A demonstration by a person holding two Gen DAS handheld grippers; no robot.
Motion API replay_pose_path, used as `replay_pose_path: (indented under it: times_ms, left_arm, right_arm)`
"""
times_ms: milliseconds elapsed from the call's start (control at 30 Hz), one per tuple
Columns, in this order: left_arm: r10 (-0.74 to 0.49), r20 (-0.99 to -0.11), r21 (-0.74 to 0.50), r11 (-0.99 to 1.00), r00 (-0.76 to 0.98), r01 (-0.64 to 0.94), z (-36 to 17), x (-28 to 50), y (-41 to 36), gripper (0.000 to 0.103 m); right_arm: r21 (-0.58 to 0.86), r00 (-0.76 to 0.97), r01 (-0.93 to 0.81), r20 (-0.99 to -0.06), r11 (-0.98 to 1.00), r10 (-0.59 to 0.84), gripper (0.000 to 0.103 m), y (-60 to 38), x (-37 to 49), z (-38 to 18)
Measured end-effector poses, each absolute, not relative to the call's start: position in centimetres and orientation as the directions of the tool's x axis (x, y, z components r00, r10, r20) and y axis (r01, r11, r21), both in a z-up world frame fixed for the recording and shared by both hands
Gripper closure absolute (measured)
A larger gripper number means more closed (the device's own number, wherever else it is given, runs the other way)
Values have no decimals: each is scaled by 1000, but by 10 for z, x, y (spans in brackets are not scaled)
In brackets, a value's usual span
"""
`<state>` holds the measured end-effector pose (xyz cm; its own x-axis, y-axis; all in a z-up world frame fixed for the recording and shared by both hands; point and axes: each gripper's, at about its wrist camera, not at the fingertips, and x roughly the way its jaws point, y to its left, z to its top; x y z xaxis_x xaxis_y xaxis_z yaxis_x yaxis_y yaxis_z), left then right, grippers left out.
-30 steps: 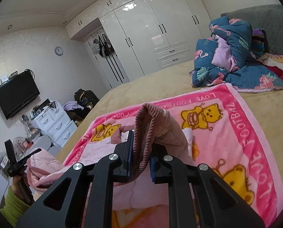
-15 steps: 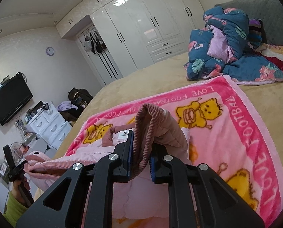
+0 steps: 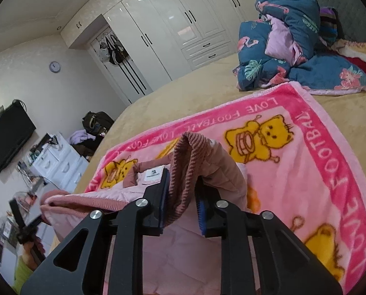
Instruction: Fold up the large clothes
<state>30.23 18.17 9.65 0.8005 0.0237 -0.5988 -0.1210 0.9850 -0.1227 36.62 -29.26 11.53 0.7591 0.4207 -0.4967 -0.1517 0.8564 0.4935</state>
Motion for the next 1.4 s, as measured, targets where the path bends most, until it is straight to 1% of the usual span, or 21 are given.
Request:
replay_pose_path:
  times_ms: [67,100,133,167,267,333,467,567,633,667,800,833,867,933,967,1000,1067,1133,1267,1333,1400]
  left_arm:
    - [29,-608,-119,985,794,-126,92,307,184,91]
    - [29,-613,-119,984,790,-129,89,310,185,91]
    - [29,-616,-121,984,787,-131,87,311,186,91]
    - [28,-621,-123,983,784,-133,84,313,187,91]
    - [32,-627,-119,983,779,-137,80,317,187,90]
    - [32,-630,-120,983,776,-138,77,321,186,90]
    - [32,-639,-124,982,769,-144,71,327,186,86]
    - [40,-632,-126,980,774,-153,69,328,185,84]
    - [33,-630,-136,979,776,-153,72,327,184,79]
    - [23,-624,-148,978,781,-147,75,325,183,73]
    - [-27,-584,-180,979,811,-97,91,313,177,42]
    - [-25,-576,-171,981,817,-91,96,312,174,40]
    - [-19,-570,-159,984,821,-87,100,310,172,35]
    - [3,-546,-133,987,838,-90,111,303,167,16]
    - [28,-526,-111,989,850,-101,116,299,165,9]
    - [51,-498,-86,990,865,-108,123,293,163,9]
    - [56,-474,-69,993,879,-100,129,283,163,9]
    - [75,-481,-49,993,874,-112,124,279,167,9]
    - [146,-556,5,985,818,-173,86,282,186,9]
    - [152,-592,-2,982,792,-190,66,281,197,9]
    - [116,-633,-23,985,765,-169,41,280,204,9]
  right_arm:
    - [525,759,-162,-475,836,445,66,-295,369,114]
    - [531,763,-166,-465,831,450,61,-296,369,115]
    - [527,772,-173,-452,832,447,52,-297,368,116]
    - [516,780,-173,-449,839,437,47,-296,366,117]
    - [478,780,-194,-455,857,430,46,-291,360,118]
    - [444,777,-208,-467,872,423,41,-286,354,115]
    - [361,739,-241,-533,901,412,32,-265,342,94]
    - [316,691,-261,-599,912,405,31,-245,336,68]
    - [303,669,-259,-628,917,397,31,-236,333,54]
    - [295,665,-253,-638,921,387,31,-233,331,48]
    - [296,666,-220,-651,930,365,26,-233,327,32]
    - [296,668,-210,-653,932,357,26,-234,328,29]
    - [295,671,-203,-652,934,352,25,-235,328,29]
    - [287,682,-195,-648,938,340,21,-238,329,29]
    - [278,689,-190,-646,942,329,20,-238,329,30]
    - [268,693,-187,-646,945,320,18,-239,329,31]
    - [242,701,-184,-648,953,300,16,-241,331,33]
    - [207,710,-184,-648,961,275,14,-241,330,35]
    - [162,718,-186,-651,969,247,11,-240,332,38]
    - [153,712,-183,-661,971,238,11,-242,336,36]
    - [142,704,-177,-673,974,227,11,-244,341,32]
